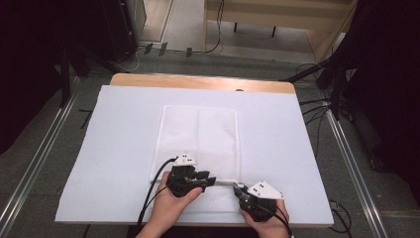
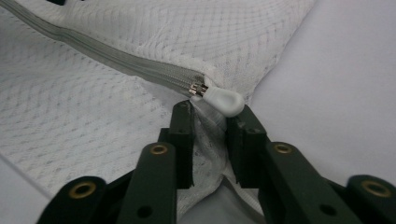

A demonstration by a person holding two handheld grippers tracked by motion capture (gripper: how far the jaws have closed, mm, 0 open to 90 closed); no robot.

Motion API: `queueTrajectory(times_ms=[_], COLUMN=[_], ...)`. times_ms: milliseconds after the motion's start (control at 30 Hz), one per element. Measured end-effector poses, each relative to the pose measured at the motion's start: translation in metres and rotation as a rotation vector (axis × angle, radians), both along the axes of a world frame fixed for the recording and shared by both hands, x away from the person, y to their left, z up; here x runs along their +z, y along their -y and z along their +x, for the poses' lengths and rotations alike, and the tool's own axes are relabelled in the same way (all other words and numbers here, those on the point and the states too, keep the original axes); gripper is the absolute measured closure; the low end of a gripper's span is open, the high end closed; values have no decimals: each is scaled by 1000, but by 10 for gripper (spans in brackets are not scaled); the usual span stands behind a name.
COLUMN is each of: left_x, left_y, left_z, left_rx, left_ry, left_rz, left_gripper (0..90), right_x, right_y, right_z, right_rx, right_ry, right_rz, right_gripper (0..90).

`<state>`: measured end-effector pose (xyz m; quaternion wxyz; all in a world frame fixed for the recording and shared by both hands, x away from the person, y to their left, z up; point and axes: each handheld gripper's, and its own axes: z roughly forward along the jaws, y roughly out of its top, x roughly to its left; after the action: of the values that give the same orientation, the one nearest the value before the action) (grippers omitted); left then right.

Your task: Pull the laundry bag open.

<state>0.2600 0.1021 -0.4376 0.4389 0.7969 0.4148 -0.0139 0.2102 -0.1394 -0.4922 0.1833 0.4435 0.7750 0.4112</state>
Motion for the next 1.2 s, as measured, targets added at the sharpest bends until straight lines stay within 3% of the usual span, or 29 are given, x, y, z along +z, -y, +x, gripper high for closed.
queueTrajectory(times_ms=[67, 233, 500, 667, 833, 1100, 1200], left_x=[0, 1, 5, 4, 4, 2, 1], left_y=[8, 25, 48, 48, 46, 46, 48], left_z=[0, -3, 4, 11, 10, 10, 10], left_rx=[-8, -22, 19, 35, 32, -1, -5], left_ry=[-5, -11, -45, -95, -85, -93, -100], left_rz=[-3, -11, -7, -56, -33, -35, -27], left_gripper=[629, 614, 591, 595, 669, 767, 765], right_x=[0, 1, 10, 17, 17, 15, 14], right_y=[1, 0, -4, -3, -2, -2, -3], right_z=[1, -1, -8, -12, -12, -12, -12], right_rx=[11, 21, 32, 38, 34, 35, 35], right_ry=[-12, -3, 88, 131, 133, 122, 119], right_rz=[19, 32, 32, 45, 45, 53, 31], right_gripper=[846, 864, 868, 872, 872, 863, 867])
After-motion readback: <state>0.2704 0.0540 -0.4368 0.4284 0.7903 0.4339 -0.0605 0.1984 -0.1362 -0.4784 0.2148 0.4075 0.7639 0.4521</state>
